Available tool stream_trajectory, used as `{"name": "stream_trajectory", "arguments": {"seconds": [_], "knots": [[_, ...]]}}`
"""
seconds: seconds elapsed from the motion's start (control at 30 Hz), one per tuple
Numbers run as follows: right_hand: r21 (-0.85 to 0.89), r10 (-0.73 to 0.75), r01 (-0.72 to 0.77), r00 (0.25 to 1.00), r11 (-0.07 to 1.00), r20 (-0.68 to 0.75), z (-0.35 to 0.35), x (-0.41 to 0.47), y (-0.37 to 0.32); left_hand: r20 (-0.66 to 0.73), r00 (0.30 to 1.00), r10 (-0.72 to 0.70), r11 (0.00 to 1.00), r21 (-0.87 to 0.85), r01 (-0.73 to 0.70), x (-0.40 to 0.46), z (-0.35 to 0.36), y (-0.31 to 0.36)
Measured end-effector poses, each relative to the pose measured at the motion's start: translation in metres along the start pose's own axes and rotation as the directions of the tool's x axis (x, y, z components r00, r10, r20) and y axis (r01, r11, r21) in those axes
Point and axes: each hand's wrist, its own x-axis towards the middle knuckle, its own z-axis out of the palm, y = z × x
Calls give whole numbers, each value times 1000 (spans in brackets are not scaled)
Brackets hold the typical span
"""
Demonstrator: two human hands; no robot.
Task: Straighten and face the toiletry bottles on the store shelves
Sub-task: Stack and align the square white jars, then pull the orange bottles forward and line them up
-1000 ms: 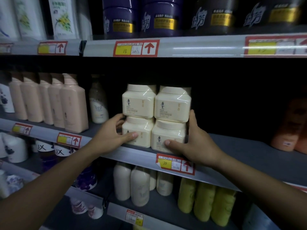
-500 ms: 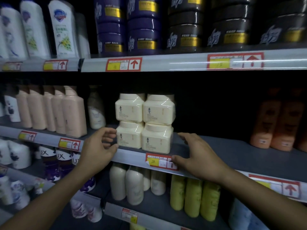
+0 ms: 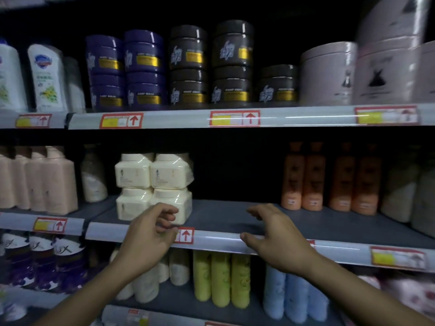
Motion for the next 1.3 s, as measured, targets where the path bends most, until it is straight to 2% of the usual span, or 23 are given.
{"name": "stream_trajectory", "arguments": {"seconds": [0.3, 0.5, 0.7, 0.9, 1.07, 1.3], "knots": [[-1, 134, -135, 987, 991, -93, -54, -42, 67, 118, 982, 146, 987, -90, -136, 8, 99, 66], [22, 198, -197, 969, 980, -147, -72, -38, 116, 226, 962, 156, 981, -146, -125, 37, 172, 93], [70, 262, -253, 950, 965, -172, -80, 12, 167, 251, 965, 74, 993, -113, -47, 104, 235, 104], [67, 449, -445, 891, 893, -61, -72, 68, 196, 256, 958, -128, 992, 41, 121, 153, 280, 108], [50, 504, -501, 861, 864, -67, -66, 92, 206, 345, 909, -235, 968, 3, 250, 166, 302, 114], [-6, 533, -539, 835, 842, -137, -61, 104, 205, 287, 925, -250, 959, -56, 276, 168, 303, 111]]}}
